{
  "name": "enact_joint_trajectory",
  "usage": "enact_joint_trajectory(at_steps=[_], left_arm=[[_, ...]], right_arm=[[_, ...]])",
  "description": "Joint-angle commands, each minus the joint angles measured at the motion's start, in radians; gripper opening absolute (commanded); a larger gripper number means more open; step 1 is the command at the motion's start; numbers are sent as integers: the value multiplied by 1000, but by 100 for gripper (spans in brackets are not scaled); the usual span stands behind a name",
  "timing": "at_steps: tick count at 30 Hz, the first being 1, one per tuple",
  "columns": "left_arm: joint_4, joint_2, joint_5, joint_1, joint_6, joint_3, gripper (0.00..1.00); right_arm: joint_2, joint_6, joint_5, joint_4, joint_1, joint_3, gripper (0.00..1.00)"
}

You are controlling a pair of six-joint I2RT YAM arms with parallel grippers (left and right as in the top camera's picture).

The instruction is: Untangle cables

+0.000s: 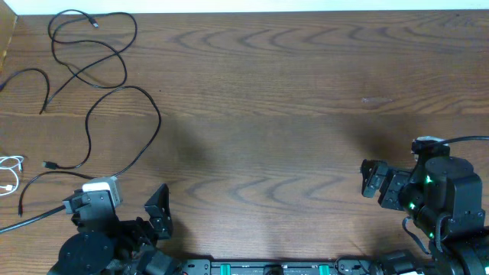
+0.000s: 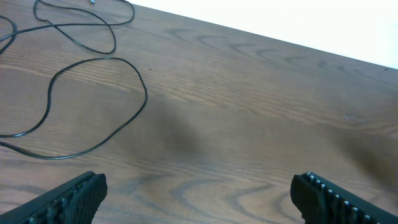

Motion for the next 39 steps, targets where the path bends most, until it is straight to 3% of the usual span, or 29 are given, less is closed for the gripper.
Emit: enact_joint_trajectory(at_steps=[1,9,20,39], left_arm=[[-3,0,-13,0,2,-14,99],[-3,0,-14,0,2,-14,99],[-3,0,-14,0,2,-14,99],[-3,0,-13,0,2,-14,99]], right_arm=[[-23,11,0,-2,-42,-5,99],[-115,-65,45,38,-116,-83,99],[-391,-195,14,401,-154,-485,99],[-681,-195,-67,819,-234,-845,99]])
